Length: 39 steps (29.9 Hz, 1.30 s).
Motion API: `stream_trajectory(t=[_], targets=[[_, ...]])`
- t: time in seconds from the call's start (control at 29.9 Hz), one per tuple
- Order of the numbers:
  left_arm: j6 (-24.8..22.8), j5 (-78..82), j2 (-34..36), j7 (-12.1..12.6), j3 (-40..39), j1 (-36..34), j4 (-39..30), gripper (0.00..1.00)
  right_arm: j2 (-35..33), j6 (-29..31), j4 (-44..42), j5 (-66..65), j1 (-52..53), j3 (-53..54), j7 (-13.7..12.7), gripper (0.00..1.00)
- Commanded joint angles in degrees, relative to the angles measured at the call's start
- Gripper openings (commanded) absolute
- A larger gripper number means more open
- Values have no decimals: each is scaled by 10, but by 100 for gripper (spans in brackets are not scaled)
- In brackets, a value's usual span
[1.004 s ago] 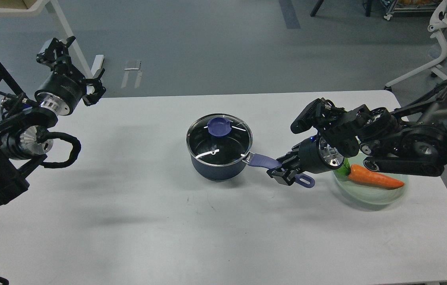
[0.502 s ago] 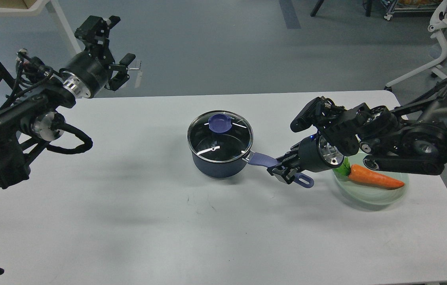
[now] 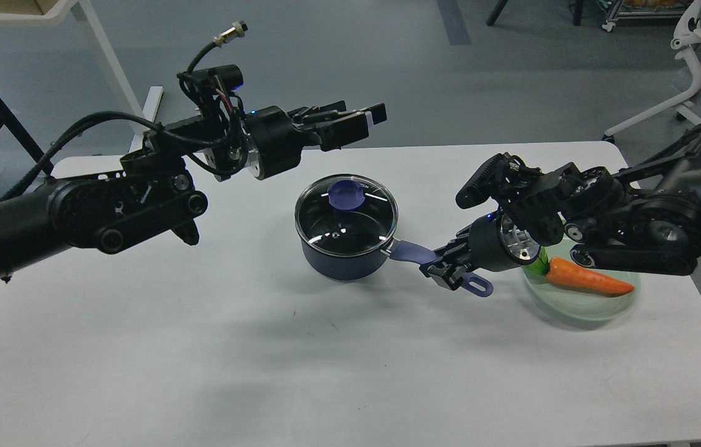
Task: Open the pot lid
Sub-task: 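Reach the left gripper over the pot to the purple lid knob, then close the left gripper on the purple lid knob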
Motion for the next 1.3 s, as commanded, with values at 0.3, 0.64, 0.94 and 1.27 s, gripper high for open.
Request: stream_trajectory(t=[0.3,0.64,0.94,1.27], targets=[[75,121,-74,-4,106,6,93,99,5,0,-1,-1,6,0,0,19],[91,116,-89,-5,144,15,150,99,5,0,-1,-2,1,0,0,19],[92,114,-89,-10,144,32,156,99,6,0,-1,-2,4,0,0,19],[105,113,-89,-11,144,39,158,95,6,0,-1,-3,5,0,1,19]])
